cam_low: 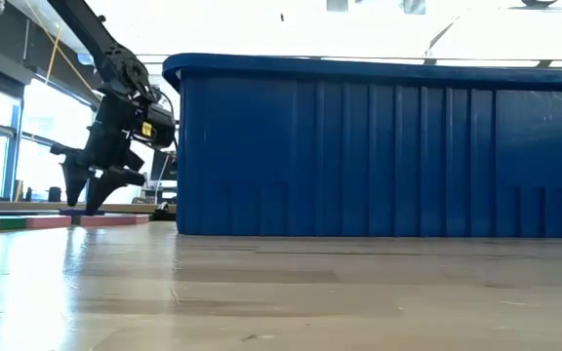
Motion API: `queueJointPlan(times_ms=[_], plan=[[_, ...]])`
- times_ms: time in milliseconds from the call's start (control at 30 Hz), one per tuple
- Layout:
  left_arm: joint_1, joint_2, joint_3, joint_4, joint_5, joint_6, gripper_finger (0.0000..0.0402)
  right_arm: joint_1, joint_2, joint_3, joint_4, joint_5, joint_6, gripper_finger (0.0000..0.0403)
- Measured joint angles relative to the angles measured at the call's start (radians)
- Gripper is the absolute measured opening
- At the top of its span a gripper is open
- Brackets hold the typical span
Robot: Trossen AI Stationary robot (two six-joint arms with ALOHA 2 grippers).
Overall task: Sort blocks
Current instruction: Put the purple block into the blue bin with the other purple block
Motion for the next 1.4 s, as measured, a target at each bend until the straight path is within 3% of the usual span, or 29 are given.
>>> queueJointPlan(times_ms=[200,667,1400], plan=[[0.002,0.016,0.003,0.008,0.005,0.03,0.0197,0.0,0.0,0.0,0.0,0.0,0.0,0.0169],[0.036,0.018,0.0,0.036,0.004,0.068,0.0052,0.0,0.0,0.0,-0.002,-0.004,0.005,0.0169],[-0.08,-0.063,-0.004,-0.016,0.056,0.05,0.0013,0.0,0.001,0.0,-0.008,0.0,0.007,0.0169]])
